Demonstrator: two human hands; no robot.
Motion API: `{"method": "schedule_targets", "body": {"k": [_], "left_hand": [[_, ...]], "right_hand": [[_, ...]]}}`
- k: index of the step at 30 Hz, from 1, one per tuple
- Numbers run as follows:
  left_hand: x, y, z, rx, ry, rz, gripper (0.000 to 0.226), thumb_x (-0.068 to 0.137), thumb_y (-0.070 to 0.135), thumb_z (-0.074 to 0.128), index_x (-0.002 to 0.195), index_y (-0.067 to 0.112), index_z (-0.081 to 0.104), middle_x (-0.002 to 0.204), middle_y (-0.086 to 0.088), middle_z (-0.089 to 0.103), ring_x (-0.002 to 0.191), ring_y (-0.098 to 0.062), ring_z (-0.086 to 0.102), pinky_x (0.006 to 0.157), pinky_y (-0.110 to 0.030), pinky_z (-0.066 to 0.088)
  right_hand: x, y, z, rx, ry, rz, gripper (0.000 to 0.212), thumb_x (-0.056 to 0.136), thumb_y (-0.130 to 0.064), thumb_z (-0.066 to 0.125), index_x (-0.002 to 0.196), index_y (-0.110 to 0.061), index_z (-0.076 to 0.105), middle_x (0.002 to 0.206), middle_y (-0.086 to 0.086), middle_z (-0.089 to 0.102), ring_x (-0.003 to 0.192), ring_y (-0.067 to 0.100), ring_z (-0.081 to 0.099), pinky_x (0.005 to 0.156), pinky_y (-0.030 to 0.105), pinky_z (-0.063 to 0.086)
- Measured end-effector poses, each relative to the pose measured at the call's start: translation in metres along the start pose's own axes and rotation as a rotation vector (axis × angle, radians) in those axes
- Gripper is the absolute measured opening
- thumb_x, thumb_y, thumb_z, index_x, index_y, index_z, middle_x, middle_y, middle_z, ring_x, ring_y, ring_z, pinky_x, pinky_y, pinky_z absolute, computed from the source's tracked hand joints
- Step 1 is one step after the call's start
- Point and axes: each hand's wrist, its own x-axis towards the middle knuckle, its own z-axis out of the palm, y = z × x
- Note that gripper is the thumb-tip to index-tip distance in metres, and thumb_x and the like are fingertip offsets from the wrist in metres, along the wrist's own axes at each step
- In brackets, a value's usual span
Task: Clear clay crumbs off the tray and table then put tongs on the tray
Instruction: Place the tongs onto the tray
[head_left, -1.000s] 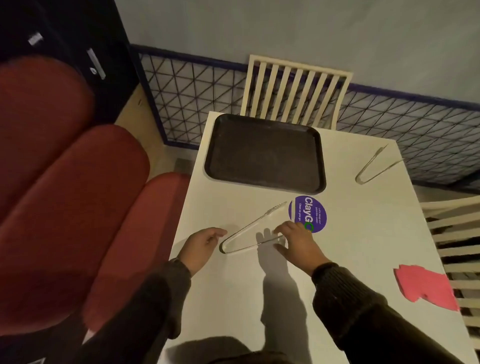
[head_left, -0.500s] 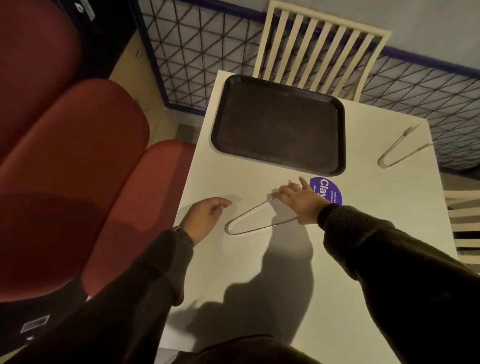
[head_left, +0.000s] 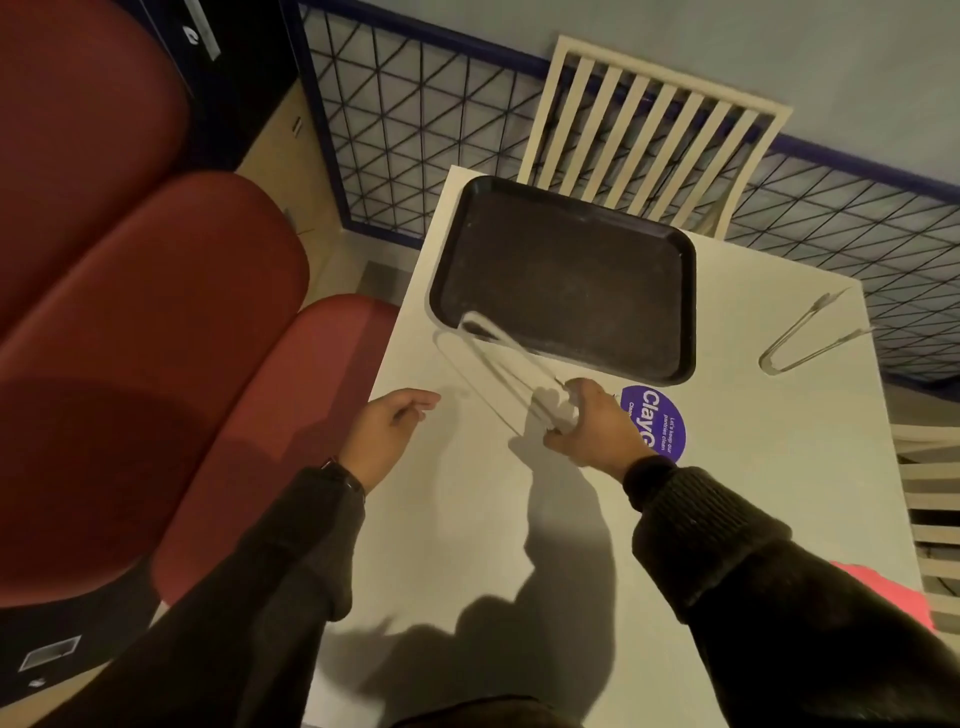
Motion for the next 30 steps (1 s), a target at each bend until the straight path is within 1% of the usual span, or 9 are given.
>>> {"method": "schedule_targets", "body": {"k": [4,8,12,17,20,23,26,28,30], "left_hand": [[0.019,0.0,-0.011,0.032,0.035,0.009,0.037,0.094,-0.012,0.042,0.1,0.016,0.065,0.094,0.009,0.065,0.089,-0.019,0.061,0.084,-0.015,0.048],[0.033,0.007,-0.02,0.054,0.059,0.014,0.035,0.092,-0.015,0.041,0.109,0.0,0.067,0.091,0.006,0.063,0.072,0.011,0.061,0.079,-0.008,0.046],[0.043,0.004,-0.031,-0.027,0.069,-0.008,0.035,0.093,-0.016,0.042,0.105,0.008,0.064,0.091,0.003,0.063,0.083,-0.006,0.059,0.089,-0.027,0.044],[0.05,-0.011,-0.045,-0.011,0.106,-0.003,0.036,0.095,-0.009,0.046,0.094,0.022,0.064,0.096,0.009,0.066,0.085,0.008,0.063,0.089,-0.014,0.047],[0.057,-0.019,-0.051,-0.019,0.098,-0.008,0.038,0.098,-0.002,0.045,0.093,0.03,0.064,0.095,0.021,0.067,0.098,-0.014,0.065,0.096,-0.024,0.046],[0.06,-0.022,-0.05,0.002,0.097,-0.004,0.035,0.099,-0.002,0.044,0.095,0.026,0.065,0.097,0.013,0.068,0.098,-0.018,0.064,0.087,-0.01,0.047],[0.061,-0.023,-0.047,0.009,0.116,-0.009,0.031,0.098,-0.004,0.043,0.104,0.015,0.067,0.102,-0.001,0.068,0.095,-0.017,0.064,0.079,-0.002,0.044],[0.062,-0.025,-0.046,0.0,0.115,-0.028,0.034,0.097,-0.004,0.044,0.097,0.022,0.067,0.098,0.01,0.071,0.092,-0.011,0.065,0.08,-0.003,0.045],[0.063,-0.026,-0.045,-0.007,0.115,-0.046,0.04,0.097,-0.002,0.045,0.091,0.031,0.066,0.088,0.027,0.071,0.087,0.001,0.065,0.081,-0.007,0.047]], "right_hand": [[0.038,-0.04,-0.021,0.161,0.163,0.08,0.068,0.066,-0.041,0.073,0.124,-0.015,0.047,0.123,0.008,0.057,0.109,0.029,0.056,0.093,0.046,0.049],[0.089,-0.078,-0.032,0.314,0.252,0.198,0.083,0.06,-0.057,0.062,0.13,-0.017,0.04,0.126,0.01,0.056,0.112,0.033,0.056,0.095,0.052,0.048],[0.137,-0.096,-0.03,0.356,0.252,0.316,0.091,0.063,-0.059,0.06,0.14,-0.025,0.026,0.137,0.012,0.047,0.12,0.036,0.05,0.096,0.054,0.047],[0.175,-0.101,-0.008,0.246,0.214,0.429,0.086,0.076,-0.051,0.06,0.146,-0.024,0.018,0.145,0.013,0.036,0.13,0.039,0.038,0.103,0.057,0.038],[0.182,-0.101,0.006,0.149,0.185,0.47,0.092,0.075,-0.061,0.061,0.145,-0.017,0.021,0.148,0.012,0.031,0.133,0.038,0.034,0.105,0.057,0.037],[0.182,-0.102,0.013,0.16,0.202,0.457,0.099,0.074,-0.073,0.054,0.145,-0.012,0.022,0.147,0.013,0.031,0.134,0.037,0.032,0.106,0.056,0.035],[0.182,-0.089,0.012,0.351,0.296,0.424,0.075,0.087,-0.05,0.055,0.143,-0.01,0.025,0.144,0.015,0.041,0.132,0.038,0.038,0.107,0.054,0.036],[0.177,-0.072,0.012,0.464,0.352,0.419,0.056,0.09,-0.025,0.057,0.138,-0.007,0.034,0.134,0.016,0.052,0.124,0.035,0.05,0.104,0.049,0.043],[0.172,-0.057,0.013,0.432,0.317,0.425,0.04,0.091,-0.017,0.054,0.129,-0.005,0.047,0.126,0.017,0.057,0.114,0.033,0.058,0.1,0.043,0.048]]}}
